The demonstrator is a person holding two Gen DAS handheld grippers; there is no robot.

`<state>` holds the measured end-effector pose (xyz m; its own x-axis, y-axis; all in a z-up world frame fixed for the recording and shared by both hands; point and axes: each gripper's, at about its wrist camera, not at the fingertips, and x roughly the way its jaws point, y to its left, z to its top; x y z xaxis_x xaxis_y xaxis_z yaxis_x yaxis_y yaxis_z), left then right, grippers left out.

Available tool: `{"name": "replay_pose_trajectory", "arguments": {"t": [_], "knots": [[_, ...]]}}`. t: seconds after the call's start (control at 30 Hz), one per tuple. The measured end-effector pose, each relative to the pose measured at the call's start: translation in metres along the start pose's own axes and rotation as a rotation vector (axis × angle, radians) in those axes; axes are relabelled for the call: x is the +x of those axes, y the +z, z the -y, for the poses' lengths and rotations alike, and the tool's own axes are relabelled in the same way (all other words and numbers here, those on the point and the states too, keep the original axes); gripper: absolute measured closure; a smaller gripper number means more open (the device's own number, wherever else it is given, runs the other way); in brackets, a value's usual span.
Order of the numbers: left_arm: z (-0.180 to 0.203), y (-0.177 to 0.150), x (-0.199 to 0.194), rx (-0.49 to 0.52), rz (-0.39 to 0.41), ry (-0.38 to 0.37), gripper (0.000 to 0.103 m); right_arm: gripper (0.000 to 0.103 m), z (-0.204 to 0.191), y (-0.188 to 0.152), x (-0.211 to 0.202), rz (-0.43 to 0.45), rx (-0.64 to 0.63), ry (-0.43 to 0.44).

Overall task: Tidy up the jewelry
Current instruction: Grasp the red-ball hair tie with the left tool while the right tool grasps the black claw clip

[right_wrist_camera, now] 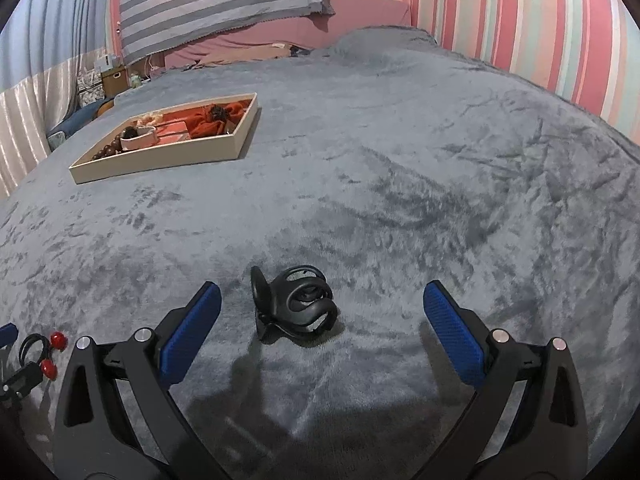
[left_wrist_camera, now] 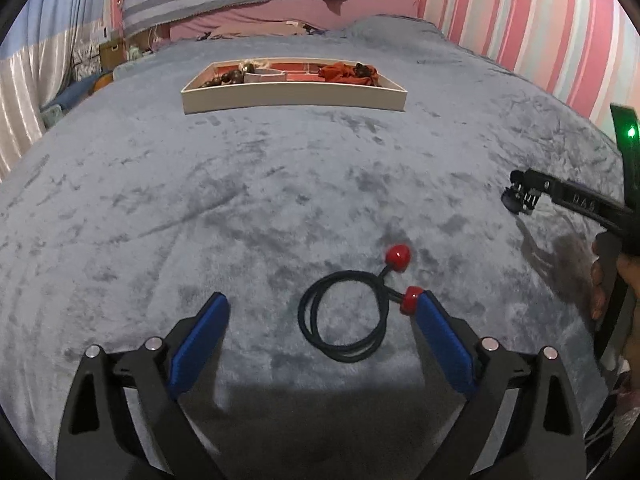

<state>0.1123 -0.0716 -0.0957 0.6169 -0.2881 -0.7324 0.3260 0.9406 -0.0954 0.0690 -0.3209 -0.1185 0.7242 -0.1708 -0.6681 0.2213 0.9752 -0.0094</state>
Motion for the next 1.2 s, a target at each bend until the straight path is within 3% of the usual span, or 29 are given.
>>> {"name": "replay_pose_trajectory", "arguments": {"t": [0.13, 0.2, 0.3, 0.43, 0.63, 0.93, 1.2], "knots": [[-0.003, 0.003, 0.006, -0.007, -0.009, 0.003, 0.029, 0.009, -0.007, 0.000, 0.011, -0.035, -0.019, -0.002], [-0.004, 0.003, 0.006, -0.007, -0.010, 0.002, 0.030, 0.013, -0.012, 0.000, 0.016, -0.055, -0.042, -0.008], [-0.003, 0.002, 0.006, 0.001, -0.009, 0.011, 0.044, 0.021, -0.014, -0.001, 0.022, -0.081, -0.056, -0.006], [-0.003, 0.003, 0.007, 0.011, -0.010, 0.016, 0.059, 0.040, -0.012, 0.000, 0.028, -0.107, -0.043, 0.015], [-0.008, 0.007, 0.010, 0.002, -0.010, -0.002, 0.082, 0.055, -0.012, 0.001, 0.032, -0.127, -0.030, 0.040], [-0.009, 0.011, 0.009, 0.010, -0.001, -0.030, 0.097, 0.055, -0.013, 0.002, 0.033, -0.124, -0.030, 0.047], [-0.009, 0.014, 0.005, 0.009, 0.017, -0.052, 0.099, 0.055, -0.011, 0.004, 0.028, -0.104, -0.024, 0.049]]}}
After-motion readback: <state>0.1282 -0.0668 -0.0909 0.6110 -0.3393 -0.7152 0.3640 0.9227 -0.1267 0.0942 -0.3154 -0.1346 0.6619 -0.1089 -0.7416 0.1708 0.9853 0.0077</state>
